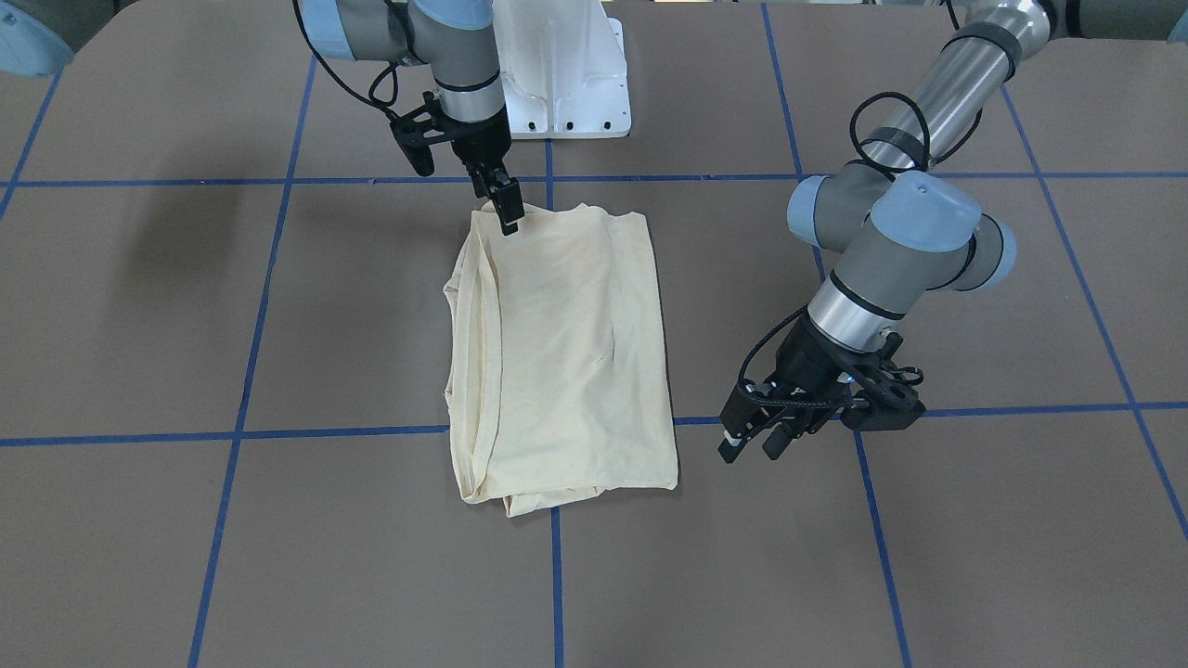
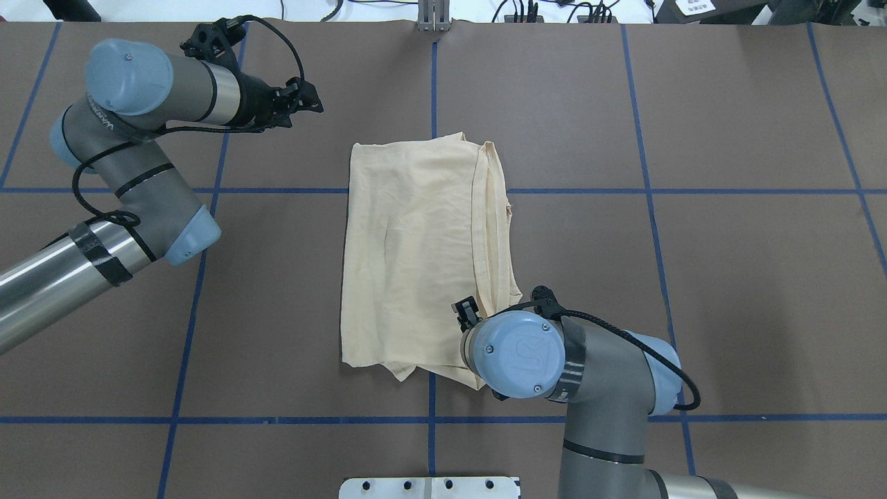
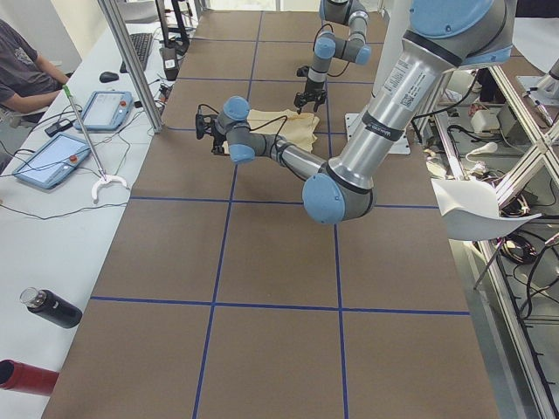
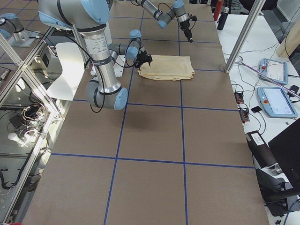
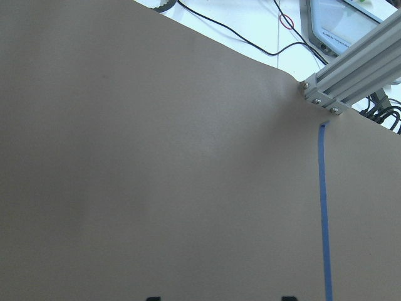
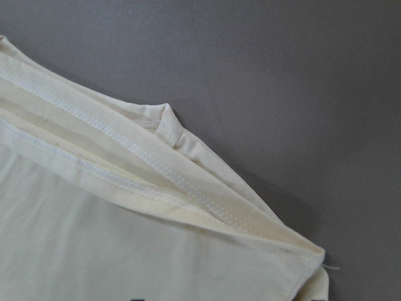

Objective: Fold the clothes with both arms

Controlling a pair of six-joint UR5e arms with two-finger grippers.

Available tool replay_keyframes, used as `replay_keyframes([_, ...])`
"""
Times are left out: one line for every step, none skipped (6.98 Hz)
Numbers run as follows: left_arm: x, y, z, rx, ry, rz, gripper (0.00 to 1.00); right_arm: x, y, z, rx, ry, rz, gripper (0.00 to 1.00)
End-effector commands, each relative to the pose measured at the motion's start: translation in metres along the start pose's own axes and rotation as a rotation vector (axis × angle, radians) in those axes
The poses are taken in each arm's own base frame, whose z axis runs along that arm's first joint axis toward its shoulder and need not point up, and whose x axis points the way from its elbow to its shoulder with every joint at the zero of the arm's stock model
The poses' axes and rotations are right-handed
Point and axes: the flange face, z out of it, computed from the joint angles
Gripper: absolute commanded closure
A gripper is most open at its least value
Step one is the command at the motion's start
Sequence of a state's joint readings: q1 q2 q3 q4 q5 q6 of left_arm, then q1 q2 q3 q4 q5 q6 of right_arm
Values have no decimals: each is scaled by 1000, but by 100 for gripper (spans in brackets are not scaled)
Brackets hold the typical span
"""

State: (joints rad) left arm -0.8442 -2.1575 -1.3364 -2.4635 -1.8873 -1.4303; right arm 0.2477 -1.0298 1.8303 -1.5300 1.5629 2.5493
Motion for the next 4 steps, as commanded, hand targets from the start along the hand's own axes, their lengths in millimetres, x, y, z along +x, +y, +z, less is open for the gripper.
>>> replay_keyframes([4, 1, -8, 0, 15, -2, 29, 8, 6, 19, 18, 18, 46, 12])
replay_keyframes([4, 1, -8, 0, 15, -5, 29, 10, 4, 21, 25, 27, 44, 13])
replay_keyframes([4, 1, -8, 2, 15, -5, 29, 11, 3, 22, 28, 34, 44, 13])
replay_keyframes([3, 1, -7, 2, 14, -7, 29, 9, 4, 15, 38, 44, 44, 13])
